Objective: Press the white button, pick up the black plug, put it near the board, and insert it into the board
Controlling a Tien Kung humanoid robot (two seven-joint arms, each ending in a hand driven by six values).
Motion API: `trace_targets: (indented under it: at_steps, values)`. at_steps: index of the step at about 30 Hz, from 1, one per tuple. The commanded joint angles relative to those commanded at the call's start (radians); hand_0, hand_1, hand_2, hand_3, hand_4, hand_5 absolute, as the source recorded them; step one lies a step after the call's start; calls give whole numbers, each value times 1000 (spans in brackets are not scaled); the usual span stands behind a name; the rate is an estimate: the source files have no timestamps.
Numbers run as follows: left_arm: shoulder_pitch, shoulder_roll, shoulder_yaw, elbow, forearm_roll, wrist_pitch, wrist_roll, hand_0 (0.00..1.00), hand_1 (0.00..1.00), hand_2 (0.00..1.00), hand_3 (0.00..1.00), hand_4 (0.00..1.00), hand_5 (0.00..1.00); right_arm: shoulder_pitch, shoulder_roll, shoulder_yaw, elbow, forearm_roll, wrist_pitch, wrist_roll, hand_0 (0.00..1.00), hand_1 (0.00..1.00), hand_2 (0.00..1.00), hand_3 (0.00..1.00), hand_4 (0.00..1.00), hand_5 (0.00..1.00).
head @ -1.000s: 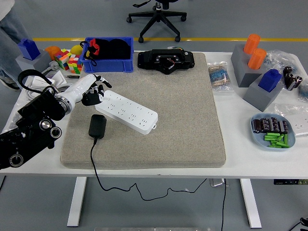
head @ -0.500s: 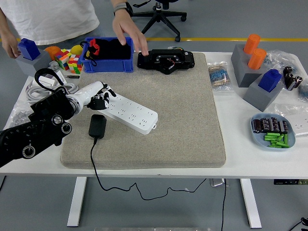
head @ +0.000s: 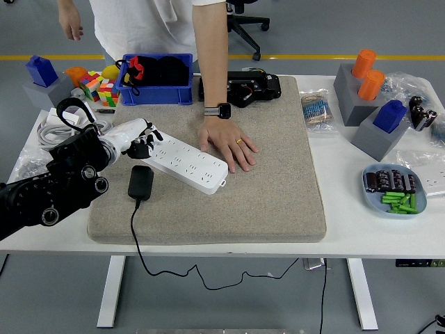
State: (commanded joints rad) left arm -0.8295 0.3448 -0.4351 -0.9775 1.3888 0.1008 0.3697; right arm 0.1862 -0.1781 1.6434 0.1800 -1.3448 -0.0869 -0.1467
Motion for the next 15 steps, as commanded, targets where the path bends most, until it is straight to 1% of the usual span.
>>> trace_targets:
  at_steps: [15]
  values:
    - [-14,-13,34,29,35,0,9,7,11,125,669,2,2,-1,-1,1,0,1,-2,2,629,600,597,583,656,398]
